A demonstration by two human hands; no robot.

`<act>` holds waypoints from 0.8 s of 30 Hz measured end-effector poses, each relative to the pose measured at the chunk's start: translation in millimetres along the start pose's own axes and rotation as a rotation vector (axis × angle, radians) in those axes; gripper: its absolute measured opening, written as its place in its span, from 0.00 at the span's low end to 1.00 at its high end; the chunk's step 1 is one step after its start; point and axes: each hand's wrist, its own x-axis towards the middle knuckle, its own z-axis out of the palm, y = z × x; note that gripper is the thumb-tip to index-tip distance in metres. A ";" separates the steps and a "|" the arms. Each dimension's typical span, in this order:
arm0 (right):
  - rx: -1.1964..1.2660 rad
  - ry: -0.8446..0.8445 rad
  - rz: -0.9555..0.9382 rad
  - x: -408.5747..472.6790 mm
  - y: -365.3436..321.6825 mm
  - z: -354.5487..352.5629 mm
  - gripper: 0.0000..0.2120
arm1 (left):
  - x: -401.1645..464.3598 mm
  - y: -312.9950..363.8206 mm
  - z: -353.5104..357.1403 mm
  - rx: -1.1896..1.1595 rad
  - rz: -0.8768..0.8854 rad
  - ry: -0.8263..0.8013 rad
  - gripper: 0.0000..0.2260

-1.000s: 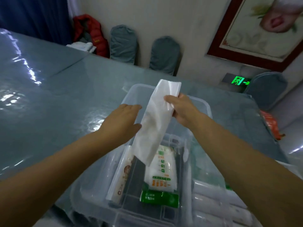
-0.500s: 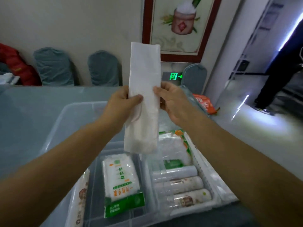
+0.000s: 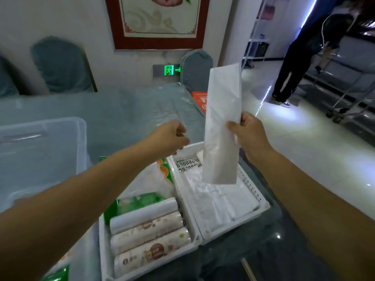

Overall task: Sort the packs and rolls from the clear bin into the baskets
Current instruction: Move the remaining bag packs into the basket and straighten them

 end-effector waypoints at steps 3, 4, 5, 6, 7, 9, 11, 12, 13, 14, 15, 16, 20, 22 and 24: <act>-0.116 0.036 0.049 24.5 36.7 -42.0 0.05 | 31.4 -7.0 48.6 0.403 0.036 -0.135 0.15; -0.164 0.029 0.061 31.6 48.4 -51.8 0.02 | 38.4 -12.5 64.4 0.518 0.060 -0.174 0.17; -0.212 0.022 0.076 38.0 59.5 -59.8 0.04 | 43.0 -20.2 80.3 0.625 0.090 -0.225 0.18; -0.246 0.009 0.092 43.7 71.4 -66.5 0.06 | 45.5 -29.2 96.6 0.727 0.117 -0.289 0.20; -0.264 -0.003 0.107 47.9 82.1 -71.5 0.06 | 46.7 -39.7 112.8 0.823 0.146 -0.354 0.21; -0.275 -0.040 0.136 52.9 102.0 -77.4 0.03 | 45.8 -58.9 142.7 1.018 0.234 -0.467 0.23; -0.300 -0.085 0.158 54.5 121.0 -78.8 0.03 | 44.9 -74.8 166.9 1.141 0.384 -0.560 0.27; -0.314 -0.113 0.167 54.7 129.8 -78.3 0.04 | 45.6 -81.7 176.1 1.165 0.465 -0.601 0.30; -0.328 -0.142 0.176 54.7 137.8 -77.4 0.05 | 46.8 -87.0 183.1 1.176 0.531 -0.634 0.32; -0.345 -0.169 0.181 54.5 144.6 -76.1 0.06 | 49.0 -90.7 188.4 1.180 0.578 -0.657 0.34; -0.363 -0.189 0.184 54.2 150.0 -74.4 0.06 | 51.8 -93.2 192.8 1.183 0.616 -0.667 0.34; -0.373 -0.203 0.187 54.1 155.0 -72.8 0.06 | 54.8 -94.8 196.7 1.190 0.647 -0.672 0.34; -0.362 -0.251 0.216 55.1 167.9 -66.5 0.06 | 63.9 -95.2 204.9 1.273 0.712 -0.674 0.34; -0.383 -0.260 0.208 56.3 173.7 -65.1 0.05 | 64.3 -93.8 203.8 1.291 0.747 -0.646 0.32; -0.407 -0.256 0.190 57.8 179.4 -63.8 0.05 | 62.9 -92.0 202.1 1.323 0.813 -0.593 0.26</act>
